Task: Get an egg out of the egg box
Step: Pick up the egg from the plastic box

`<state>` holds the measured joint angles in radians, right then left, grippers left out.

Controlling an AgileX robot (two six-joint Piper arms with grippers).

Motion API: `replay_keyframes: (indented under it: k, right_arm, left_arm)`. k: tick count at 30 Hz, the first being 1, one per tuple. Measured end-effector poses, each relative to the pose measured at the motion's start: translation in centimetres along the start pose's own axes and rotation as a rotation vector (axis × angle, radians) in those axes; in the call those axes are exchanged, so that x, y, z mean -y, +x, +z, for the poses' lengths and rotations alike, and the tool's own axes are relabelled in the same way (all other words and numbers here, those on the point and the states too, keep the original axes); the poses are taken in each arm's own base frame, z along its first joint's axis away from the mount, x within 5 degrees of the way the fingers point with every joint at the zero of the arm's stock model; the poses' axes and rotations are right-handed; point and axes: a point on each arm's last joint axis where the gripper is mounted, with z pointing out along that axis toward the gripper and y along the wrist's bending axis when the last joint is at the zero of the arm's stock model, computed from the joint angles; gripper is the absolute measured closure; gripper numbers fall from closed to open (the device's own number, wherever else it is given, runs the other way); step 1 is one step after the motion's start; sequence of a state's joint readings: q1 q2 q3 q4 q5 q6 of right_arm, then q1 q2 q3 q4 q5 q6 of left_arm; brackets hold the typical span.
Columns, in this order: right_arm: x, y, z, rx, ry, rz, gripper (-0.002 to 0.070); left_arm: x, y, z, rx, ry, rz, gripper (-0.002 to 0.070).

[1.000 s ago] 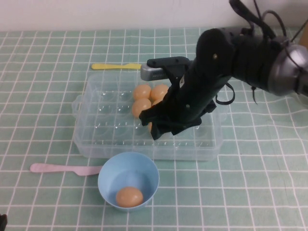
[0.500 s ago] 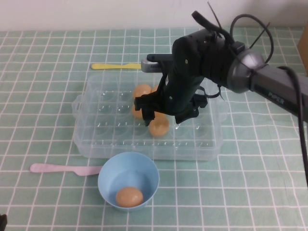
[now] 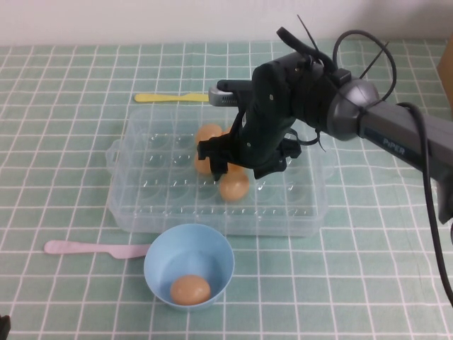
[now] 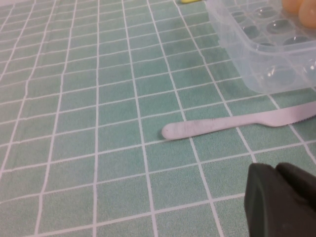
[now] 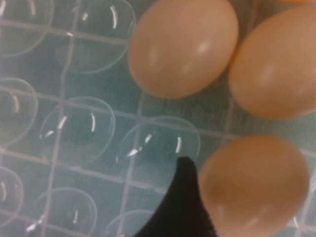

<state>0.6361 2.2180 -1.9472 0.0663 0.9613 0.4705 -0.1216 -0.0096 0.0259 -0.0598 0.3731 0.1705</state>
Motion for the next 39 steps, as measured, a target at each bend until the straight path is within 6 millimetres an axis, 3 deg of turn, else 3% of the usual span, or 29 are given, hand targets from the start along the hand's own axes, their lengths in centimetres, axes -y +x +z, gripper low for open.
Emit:
replay_keyframes:
  k: [23, 31, 39]
  right_arm:
    - [-0.1, 0.6, 1.8, -0.036, 0.016, -0.02, 0.0147]
    - [-0.2, 0.6, 2.0, -0.039, 0.017, -0.031, 0.0252]
    - [-0.3, 0.6, 1.7, -0.036, 0.014, -0.035, 0.0253]
  left_arm:
    - [0.0, 0.0, 0.0, 0.0, 0.0, 0.0, 0.0679]
    - [0.0, 0.0, 0.0, 0.0, 0.0, 0.0, 0.0679]
    - [0.0, 0.0, 0.0, 0.0, 0.0, 0.0, 0.0679]
